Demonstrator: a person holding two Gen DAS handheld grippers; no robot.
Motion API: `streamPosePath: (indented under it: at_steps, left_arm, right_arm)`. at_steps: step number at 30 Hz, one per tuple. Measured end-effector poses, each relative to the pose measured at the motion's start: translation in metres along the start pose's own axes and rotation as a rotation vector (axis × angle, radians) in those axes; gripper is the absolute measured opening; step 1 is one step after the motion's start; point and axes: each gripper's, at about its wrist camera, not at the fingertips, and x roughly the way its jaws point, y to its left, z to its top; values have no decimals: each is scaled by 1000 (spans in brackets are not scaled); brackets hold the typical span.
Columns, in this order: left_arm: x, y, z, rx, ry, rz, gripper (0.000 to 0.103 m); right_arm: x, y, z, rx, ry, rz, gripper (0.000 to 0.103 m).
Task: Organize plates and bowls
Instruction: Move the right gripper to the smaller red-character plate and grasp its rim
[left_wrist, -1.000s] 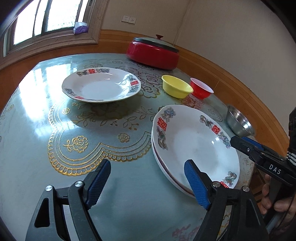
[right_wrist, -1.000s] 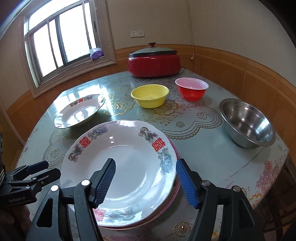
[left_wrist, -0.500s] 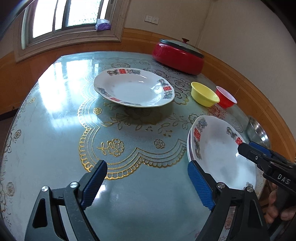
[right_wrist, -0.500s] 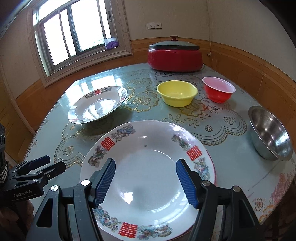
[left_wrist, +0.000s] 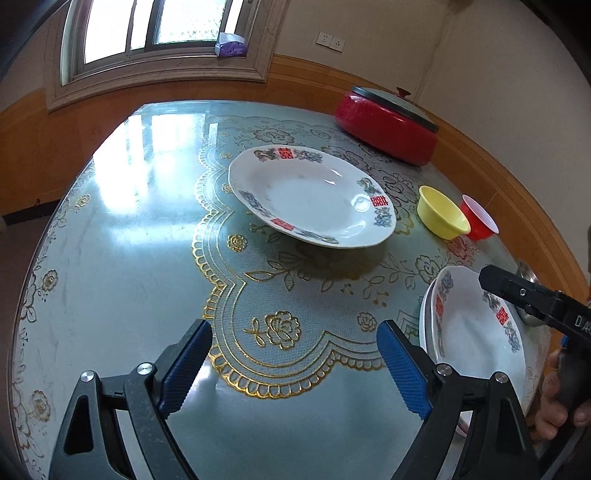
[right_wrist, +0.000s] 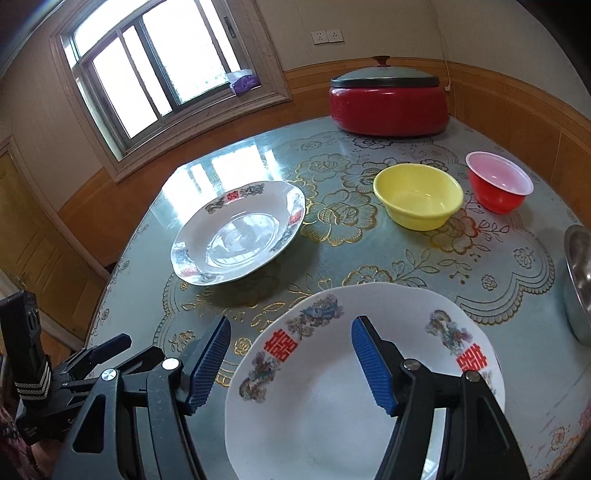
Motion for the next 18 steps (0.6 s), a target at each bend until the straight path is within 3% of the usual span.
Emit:
streamPosePath:
  at_steps: [9,18]
  left_arm:
    - [11,30,37,-55,-5,19,91]
    - [33,54,74,-87,-20,-36,89]
  right_arm:
    - [29,6,44,26,9,39,69]
    - [80,-13,81,163,63,87,69]
